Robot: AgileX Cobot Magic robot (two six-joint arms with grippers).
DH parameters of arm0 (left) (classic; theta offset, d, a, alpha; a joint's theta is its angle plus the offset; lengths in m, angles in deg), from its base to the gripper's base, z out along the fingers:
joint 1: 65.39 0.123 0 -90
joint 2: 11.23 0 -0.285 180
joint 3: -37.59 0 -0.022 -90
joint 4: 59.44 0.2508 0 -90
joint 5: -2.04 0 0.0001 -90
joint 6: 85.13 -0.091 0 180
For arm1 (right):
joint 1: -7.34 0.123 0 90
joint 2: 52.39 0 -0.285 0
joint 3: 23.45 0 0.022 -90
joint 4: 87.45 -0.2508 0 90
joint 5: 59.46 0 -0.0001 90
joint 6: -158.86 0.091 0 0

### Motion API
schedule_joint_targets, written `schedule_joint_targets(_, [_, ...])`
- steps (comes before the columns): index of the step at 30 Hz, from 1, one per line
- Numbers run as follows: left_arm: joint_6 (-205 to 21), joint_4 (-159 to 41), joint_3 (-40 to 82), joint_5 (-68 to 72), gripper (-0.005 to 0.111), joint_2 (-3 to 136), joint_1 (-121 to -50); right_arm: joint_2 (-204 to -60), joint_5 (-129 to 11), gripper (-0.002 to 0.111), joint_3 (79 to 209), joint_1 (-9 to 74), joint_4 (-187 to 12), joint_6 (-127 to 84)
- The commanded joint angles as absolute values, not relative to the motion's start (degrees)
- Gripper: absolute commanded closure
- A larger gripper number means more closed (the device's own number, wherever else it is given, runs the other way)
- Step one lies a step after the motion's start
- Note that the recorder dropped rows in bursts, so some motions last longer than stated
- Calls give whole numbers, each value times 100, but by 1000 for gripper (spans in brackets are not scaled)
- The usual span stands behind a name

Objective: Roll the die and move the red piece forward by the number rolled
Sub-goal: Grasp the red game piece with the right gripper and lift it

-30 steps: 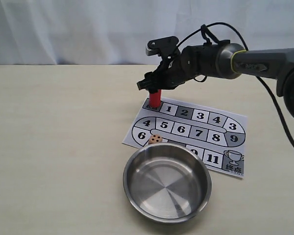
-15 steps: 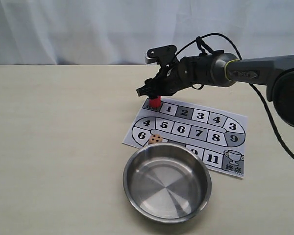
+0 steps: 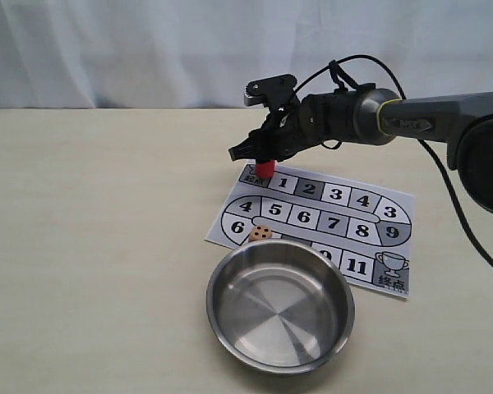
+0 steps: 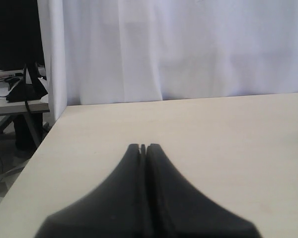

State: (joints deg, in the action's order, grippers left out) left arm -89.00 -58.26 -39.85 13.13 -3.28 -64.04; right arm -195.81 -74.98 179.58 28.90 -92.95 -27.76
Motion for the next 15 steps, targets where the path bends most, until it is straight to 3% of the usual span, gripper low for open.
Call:
schedule_joint_targets(1, [-8869, -5865, -3962, 1290, 107, -344, -6414, -19563, -7525, 104, 17991, 2885, -9297, -2796])
schedule_joint_targets(15, [-8869, -5865, -3962, 1278, 107, -344, -6414, -19020, -8384, 104, 17991, 2875, -9204, -2796])
